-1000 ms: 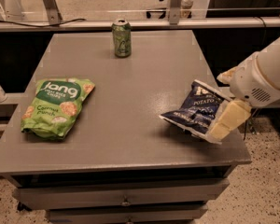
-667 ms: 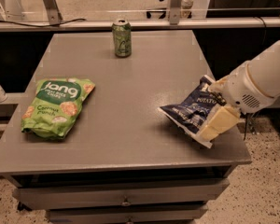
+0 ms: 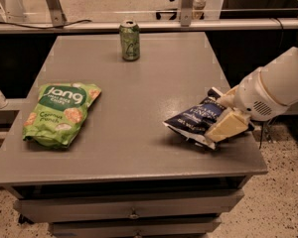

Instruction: Move blue chip bag near green can

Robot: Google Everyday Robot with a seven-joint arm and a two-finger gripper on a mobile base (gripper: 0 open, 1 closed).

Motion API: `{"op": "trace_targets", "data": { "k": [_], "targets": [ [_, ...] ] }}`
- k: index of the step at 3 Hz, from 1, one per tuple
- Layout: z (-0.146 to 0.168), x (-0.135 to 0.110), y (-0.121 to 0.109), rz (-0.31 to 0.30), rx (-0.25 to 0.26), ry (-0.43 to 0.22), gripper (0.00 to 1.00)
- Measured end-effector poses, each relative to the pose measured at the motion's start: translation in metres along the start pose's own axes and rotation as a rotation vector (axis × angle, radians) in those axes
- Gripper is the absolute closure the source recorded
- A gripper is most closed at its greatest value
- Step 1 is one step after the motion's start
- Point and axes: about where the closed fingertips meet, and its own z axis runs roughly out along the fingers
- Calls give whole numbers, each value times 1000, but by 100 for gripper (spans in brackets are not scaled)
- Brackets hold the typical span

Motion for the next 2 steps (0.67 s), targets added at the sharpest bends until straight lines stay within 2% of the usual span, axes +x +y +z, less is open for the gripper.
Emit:
{"op": "trace_targets", "data": {
  "k": [1,2],
  "targets": [
    [-3,-17,-11,-22,19,-19,87],
    [-17,-46,-32,-72,65,-46,100]
  ]
}}
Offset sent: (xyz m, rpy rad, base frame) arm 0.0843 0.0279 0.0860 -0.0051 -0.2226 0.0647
